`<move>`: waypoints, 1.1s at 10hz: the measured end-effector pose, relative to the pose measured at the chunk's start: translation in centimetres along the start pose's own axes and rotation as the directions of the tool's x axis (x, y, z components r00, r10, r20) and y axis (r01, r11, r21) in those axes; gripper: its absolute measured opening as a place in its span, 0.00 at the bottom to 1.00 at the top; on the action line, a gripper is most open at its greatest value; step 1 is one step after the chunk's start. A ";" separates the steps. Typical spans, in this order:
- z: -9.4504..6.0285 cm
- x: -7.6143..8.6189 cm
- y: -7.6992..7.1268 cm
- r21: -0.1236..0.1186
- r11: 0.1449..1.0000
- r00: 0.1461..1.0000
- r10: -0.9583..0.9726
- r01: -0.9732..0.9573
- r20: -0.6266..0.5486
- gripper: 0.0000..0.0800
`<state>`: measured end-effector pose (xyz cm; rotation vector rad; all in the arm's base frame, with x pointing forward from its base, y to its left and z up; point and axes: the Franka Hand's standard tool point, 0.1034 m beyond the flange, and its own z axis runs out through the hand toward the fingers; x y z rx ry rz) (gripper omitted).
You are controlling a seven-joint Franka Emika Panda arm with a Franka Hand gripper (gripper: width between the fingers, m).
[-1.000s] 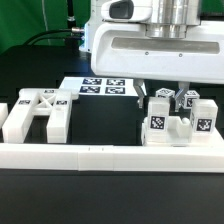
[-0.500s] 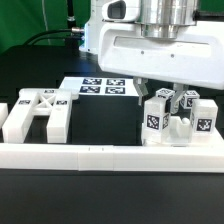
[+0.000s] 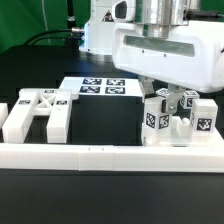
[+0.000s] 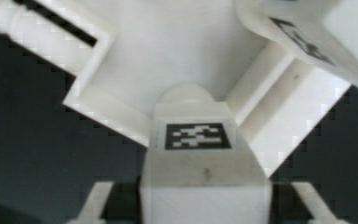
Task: Assemble chair
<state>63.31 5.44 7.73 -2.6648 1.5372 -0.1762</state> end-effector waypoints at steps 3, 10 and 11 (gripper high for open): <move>0.0 -0.1 0.0 -0.004 0.998 0.998 -0.060 0.060 0.004 0.74; 0.1 -0.1 0.1 -0.006 0.836 0.836 -0.549 0.549 0.003 0.81; 0.1 -0.1 0.1 -0.006 0.805 0.805 -0.593 0.593 0.003 0.81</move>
Offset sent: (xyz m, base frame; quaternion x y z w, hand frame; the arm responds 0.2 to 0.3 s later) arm 0.0021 0.0002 0.0026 -0.0304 0.0079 -0.0326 0.9990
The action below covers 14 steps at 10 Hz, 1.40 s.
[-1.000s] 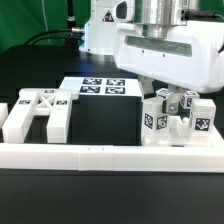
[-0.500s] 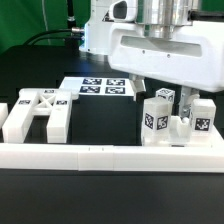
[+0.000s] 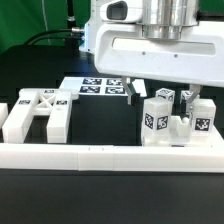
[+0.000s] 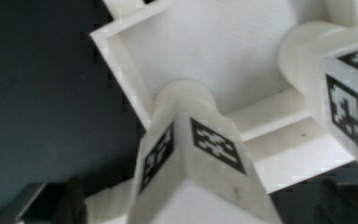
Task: Assemble chair
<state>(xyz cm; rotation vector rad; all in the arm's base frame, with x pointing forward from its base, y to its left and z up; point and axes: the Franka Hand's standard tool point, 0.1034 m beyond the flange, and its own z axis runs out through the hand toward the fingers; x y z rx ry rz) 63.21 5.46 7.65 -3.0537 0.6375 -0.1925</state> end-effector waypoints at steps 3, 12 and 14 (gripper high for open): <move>0.0 0.1 0.1 -0.003 0.975 0.975 -0.223 0.223 0.000 0.81; 0.0 0.3 0.5 -0.021 0.776 0.776 -0.631 0.631 0.006 0.36; 0.0 0.3 0.5 -0.021 0.790 0.790 -0.613 0.613 0.006 0.36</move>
Offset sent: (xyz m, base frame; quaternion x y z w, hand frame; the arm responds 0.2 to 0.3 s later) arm 0.0002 0.0003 0.0003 -0.0070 0.0048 -0.2018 0.9794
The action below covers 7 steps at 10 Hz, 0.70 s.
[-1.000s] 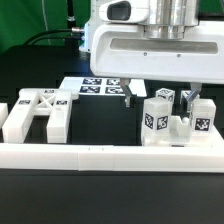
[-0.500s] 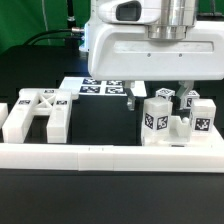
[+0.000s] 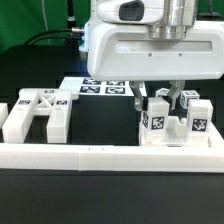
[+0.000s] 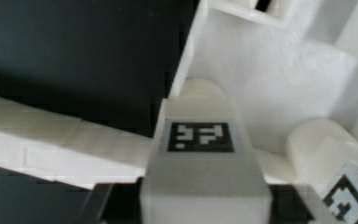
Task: Assemble chair
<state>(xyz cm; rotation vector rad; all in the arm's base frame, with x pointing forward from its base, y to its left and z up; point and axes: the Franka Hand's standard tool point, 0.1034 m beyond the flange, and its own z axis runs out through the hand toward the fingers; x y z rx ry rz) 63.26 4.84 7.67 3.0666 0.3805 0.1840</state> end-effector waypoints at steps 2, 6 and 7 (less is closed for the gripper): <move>0.0 0.0 -0.1 0.002 0.992 0.992 0.126 -0.126 0.000 0.36; 0.0 0.1 -0.6 0.010 0.868 0.868 0.497 -0.497 -0.011 0.36; 0.0 0.1 -0.6 0.010 0.816 0.816 0.578 -0.577 -0.010 0.36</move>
Offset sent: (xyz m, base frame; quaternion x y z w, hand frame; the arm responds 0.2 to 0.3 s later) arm -0.0096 0.0043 0.0025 -0.0157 -0.0028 0.2467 0.9690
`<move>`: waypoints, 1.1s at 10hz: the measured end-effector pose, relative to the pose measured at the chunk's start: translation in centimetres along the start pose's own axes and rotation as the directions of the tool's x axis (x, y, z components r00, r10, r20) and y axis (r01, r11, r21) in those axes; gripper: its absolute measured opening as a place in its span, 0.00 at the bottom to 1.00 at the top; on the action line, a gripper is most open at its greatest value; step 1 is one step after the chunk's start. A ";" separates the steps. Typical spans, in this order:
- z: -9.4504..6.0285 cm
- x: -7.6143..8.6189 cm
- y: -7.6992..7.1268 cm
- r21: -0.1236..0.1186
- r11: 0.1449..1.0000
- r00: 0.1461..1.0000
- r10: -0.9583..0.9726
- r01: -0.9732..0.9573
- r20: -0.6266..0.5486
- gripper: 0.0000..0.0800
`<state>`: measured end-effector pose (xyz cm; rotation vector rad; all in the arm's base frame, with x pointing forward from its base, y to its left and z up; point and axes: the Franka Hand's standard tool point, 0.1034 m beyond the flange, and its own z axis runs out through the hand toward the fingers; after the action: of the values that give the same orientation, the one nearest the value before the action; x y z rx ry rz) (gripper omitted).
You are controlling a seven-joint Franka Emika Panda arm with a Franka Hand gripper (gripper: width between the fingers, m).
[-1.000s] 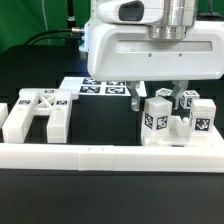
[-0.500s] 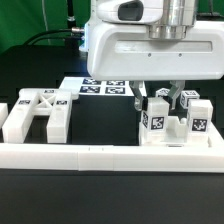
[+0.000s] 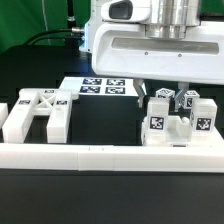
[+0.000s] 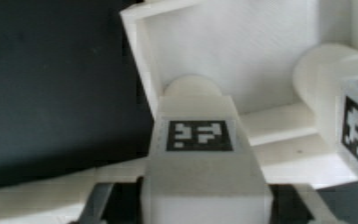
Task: Assemble chair
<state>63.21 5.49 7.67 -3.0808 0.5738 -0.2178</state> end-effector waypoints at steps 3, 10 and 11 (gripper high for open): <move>0.0 -0.1 0.0 -0.005 0.953 0.953 0.303 -0.303 0.001 0.36; -0.1 -0.2 -0.2 -0.011 0.706 0.706 0.708 -0.708 0.000 0.50; -0.1 -0.2 -0.1 -0.012 0.731 0.731 0.682 -0.682 0.001 0.68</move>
Offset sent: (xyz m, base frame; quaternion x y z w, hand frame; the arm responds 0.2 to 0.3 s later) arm -0.0026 0.0093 0.0020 -0.0017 -0.0080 0.2468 0.9690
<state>63.08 5.69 7.78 -2.6223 1.6423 -0.1890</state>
